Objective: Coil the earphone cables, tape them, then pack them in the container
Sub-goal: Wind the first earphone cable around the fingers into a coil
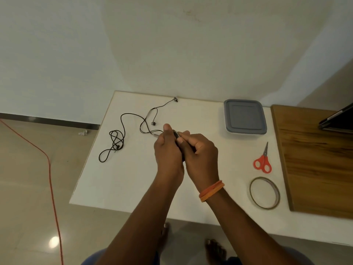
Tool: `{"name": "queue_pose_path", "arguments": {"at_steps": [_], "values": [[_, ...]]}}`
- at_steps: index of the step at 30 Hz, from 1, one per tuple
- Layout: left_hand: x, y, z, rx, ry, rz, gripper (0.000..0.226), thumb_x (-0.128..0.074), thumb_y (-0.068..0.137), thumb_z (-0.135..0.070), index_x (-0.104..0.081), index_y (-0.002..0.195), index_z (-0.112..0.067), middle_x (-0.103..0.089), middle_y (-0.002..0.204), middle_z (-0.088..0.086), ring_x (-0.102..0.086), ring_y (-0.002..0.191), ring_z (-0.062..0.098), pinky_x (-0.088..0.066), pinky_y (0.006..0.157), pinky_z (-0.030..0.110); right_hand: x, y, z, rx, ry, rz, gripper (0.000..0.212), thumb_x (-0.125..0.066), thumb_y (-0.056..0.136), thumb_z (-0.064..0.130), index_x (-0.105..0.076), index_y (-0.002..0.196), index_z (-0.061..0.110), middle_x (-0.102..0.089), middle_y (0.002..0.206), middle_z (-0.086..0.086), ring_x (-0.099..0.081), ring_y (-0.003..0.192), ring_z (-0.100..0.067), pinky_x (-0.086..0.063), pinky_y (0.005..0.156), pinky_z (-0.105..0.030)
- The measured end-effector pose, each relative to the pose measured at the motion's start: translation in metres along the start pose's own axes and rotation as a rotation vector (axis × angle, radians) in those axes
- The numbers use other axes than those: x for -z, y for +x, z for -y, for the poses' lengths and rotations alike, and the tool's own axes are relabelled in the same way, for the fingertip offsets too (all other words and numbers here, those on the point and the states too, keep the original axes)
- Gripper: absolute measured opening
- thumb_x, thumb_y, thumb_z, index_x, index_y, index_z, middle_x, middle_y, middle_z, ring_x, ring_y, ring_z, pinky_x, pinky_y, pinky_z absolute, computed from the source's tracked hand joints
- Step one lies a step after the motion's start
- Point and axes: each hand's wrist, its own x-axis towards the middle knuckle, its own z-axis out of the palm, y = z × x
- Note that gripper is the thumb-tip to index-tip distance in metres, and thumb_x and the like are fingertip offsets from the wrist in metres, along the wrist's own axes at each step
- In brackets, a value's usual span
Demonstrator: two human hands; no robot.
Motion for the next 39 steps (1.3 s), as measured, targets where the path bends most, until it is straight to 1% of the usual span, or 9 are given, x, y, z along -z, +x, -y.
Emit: {"name": "queue_pose_path", "arguments": {"at_steps": [5,11,15,17,20,24,27,32,39], "values": [[0.003,0.002,-0.007,0.033,-0.068,0.004,0.042,-0.037,0.104,-0.045,-0.060,0.110,-0.010,-0.076,0.103,0.008,-0.072,0.100,0.019,-0.054,0.096,0.039,-0.005,-0.002,0.000,0.069,-0.097,0.150,0.032,-0.057,0.096,0.021,-0.064,0.126,0.015,-0.067,0.110,-0.006,-0.062,0.101,-0.013,-0.050,0.089,-0.016],[0.017,0.014,-0.015,0.294,-0.254,0.175,0.074,-0.036,0.093,-0.068,-0.060,0.130,-0.009,-0.064,0.129,0.015,-0.054,0.128,0.029,-0.045,0.104,0.048,-0.003,-0.002,-0.001,0.202,-0.174,0.241,0.040,-0.054,0.097,0.020,-0.053,0.137,0.018,-0.060,0.084,-0.003,-0.054,0.076,-0.009,-0.044,0.068,-0.008],[0.012,0.011,-0.017,0.282,-0.263,0.190,0.063,-0.035,0.097,-0.061,-0.063,0.112,-0.007,-0.077,0.090,0.007,-0.066,0.103,0.025,-0.049,0.098,0.044,-0.004,-0.004,0.000,0.261,-0.227,0.129,0.039,-0.060,0.093,0.015,-0.059,0.132,0.013,-0.065,0.085,-0.006,-0.055,0.072,-0.009,-0.051,0.072,-0.011],[0.010,0.008,-0.016,0.296,-0.242,0.198,0.066,-0.036,0.096,-0.062,-0.062,0.117,-0.006,-0.077,0.095,0.008,-0.067,0.105,0.030,-0.052,0.096,0.048,-0.003,-0.006,0.000,0.286,-0.254,0.091,0.035,-0.059,0.094,0.015,-0.061,0.129,0.009,-0.066,0.085,-0.009,-0.058,0.072,-0.014,-0.057,0.070,-0.023],[0.008,0.008,-0.018,0.301,-0.195,0.179,0.067,-0.038,0.096,-0.061,-0.053,0.132,-0.006,-0.070,0.112,0.012,-0.073,0.094,0.030,-0.060,0.066,0.041,-0.004,-0.009,-0.002,0.366,-0.389,0.080,0.042,-0.065,0.090,0.009,-0.057,0.131,0.004,-0.064,0.085,-0.011,-0.059,0.069,-0.020,-0.057,0.062,-0.028],[0.011,0.018,-0.017,0.130,0.083,0.124,0.053,-0.036,0.100,-0.057,-0.061,0.110,-0.012,-0.069,0.102,0.000,-0.067,0.104,0.019,-0.051,0.095,0.045,0.002,-0.001,-0.003,0.374,-0.410,0.101,0.042,-0.068,0.085,0.003,-0.061,0.126,0.002,-0.065,0.078,-0.013,-0.060,0.063,-0.020,-0.058,0.057,-0.030],[0.022,0.021,-0.026,0.110,0.262,0.253,0.050,-0.036,0.101,-0.053,-0.065,0.085,-0.015,-0.071,0.082,-0.002,-0.068,0.086,0.014,-0.049,0.083,0.035,0.016,0.014,-0.008,0.206,-0.176,0.173,0.033,-0.054,0.094,0.008,-0.063,0.126,0.012,-0.068,0.079,-0.006,-0.058,0.065,-0.009,-0.052,0.068,-0.025],[0.032,0.025,-0.034,0.048,0.463,0.358,0.034,-0.059,0.095,-0.039,-0.071,0.103,-0.008,-0.076,0.094,0.006,-0.070,0.080,0.017,-0.055,0.072,0.029,0.035,0.027,-0.017,0.002,0.021,0.330,0.031,-0.055,0.096,0.008,-0.063,0.125,0.017,-0.064,0.074,0.007,-0.056,0.060,-0.003,-0.048,0.061,-0.014],[0.035,0.026,-0.035,0.092,0.281,0.360,0.039,-0.073,0.079,-0.023,-0.068,0.111,-0.001,-0.074,0.098,0.022,-0.074,0.089,0.034,-0.060,0.074,0.037,0.035,0.030,-0.021,0.269,-0.215,0.325,0.024,-0.054,0.095,0.009,-0.071,0.112,0.012,-0.062,0.068,-0.001,-0.057,0.058,-0.008,-0.052,0.060,-0.021]]}}
